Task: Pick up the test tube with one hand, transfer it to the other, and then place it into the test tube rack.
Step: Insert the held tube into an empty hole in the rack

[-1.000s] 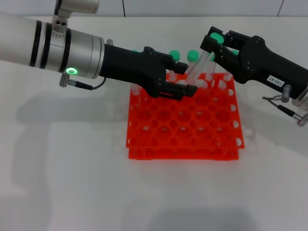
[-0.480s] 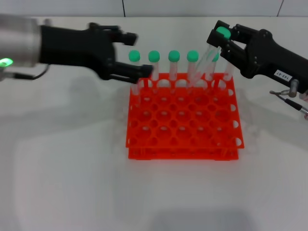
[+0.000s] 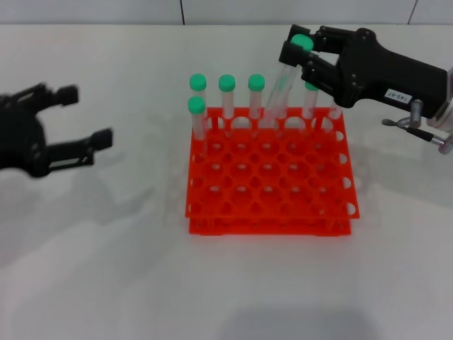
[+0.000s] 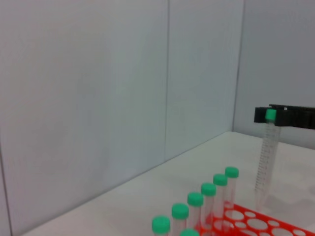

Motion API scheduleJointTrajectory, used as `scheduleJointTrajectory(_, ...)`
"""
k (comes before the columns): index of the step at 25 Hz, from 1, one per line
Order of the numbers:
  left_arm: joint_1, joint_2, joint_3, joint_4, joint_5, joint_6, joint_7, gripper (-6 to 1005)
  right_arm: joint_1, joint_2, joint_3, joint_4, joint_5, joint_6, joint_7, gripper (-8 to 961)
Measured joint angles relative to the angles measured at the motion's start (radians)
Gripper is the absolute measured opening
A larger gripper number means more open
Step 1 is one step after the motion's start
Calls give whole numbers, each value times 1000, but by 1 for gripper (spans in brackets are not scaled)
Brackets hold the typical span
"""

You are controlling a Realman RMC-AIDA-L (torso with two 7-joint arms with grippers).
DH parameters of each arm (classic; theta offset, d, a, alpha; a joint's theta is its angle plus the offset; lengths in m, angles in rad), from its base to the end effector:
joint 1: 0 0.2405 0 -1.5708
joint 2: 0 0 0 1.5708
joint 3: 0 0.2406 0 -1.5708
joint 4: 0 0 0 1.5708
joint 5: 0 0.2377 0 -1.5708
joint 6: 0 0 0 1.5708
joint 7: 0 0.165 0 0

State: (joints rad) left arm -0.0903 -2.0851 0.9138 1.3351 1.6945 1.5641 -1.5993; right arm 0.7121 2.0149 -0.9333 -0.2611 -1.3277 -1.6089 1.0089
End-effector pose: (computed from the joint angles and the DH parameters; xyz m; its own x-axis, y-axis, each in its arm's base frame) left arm -0.2534 0.3042 0.0930 0.8260 0.2069 0.5242 0.4500 -0.8022 -0.3924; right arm 0.1737 0.3799 -0.0179 0.5663 -0.0270 -0.8237 -0.2884 -0.9428 -0.1674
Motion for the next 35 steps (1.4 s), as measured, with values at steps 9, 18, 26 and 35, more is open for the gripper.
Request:
scheduleJointTrajectory(9, 30, 6, -116, -157, 61, 125, 73, 894, 17, 6, -122, -86, 0, 39, 3, 257)
scheduleJointTrajectory(18, 12, 7, -148, -229, 128, 129, 110, 893, 88, 13, -236, 0, 160, 150, -43, 257)
scheduleJointTrajectory(26, -10, 8, -151, -257, 148, 113, 126, 894, 63, 13, -641, -86, 518, 344, -52, 257)
scheduleJointTrajectory(35, -27, 11, -152, -279, 157, 102, 127, 893, 7, 13, -797, -237, 576, 513, -35, 257)
